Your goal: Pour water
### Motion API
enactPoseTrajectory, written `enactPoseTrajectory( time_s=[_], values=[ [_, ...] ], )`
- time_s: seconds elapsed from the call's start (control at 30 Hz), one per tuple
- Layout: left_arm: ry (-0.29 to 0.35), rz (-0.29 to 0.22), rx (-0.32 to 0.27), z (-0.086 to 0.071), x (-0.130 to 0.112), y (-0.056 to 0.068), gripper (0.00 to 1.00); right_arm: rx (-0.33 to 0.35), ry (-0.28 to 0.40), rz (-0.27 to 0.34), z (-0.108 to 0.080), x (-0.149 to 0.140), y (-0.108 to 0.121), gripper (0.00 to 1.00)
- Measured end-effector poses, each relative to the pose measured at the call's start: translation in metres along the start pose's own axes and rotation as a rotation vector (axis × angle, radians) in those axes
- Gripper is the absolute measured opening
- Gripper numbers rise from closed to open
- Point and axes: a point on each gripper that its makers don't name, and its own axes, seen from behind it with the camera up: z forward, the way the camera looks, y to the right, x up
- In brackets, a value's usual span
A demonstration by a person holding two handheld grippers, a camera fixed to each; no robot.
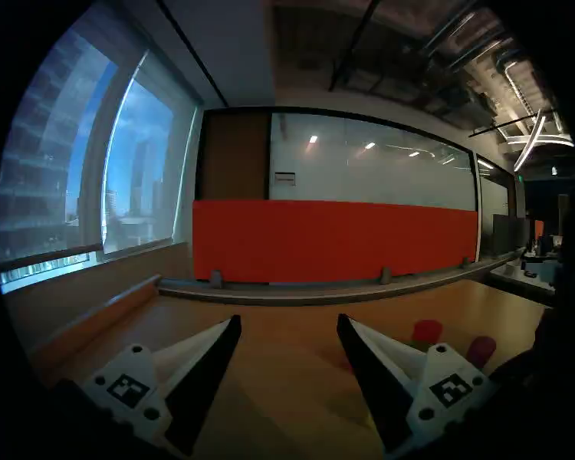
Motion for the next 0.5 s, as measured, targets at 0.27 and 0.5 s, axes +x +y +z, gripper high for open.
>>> enactPoseTrajectory(
  time_s=[0.27, 0.5],
  values=[
    [0.017, 0.006, -0.024, 0.000, 0.052, 0.007, 0.93, 0.029, -0.007, -0.019, 0.003, 0.036, -0.011, 1.00],
    [0.008, 0.014, -0.067, 0.001, 0.068, 0.016, 0.93, 0.075, 0.005, -0.018, 0.001, 0.049, -0.025, 1.00]
  ],
)
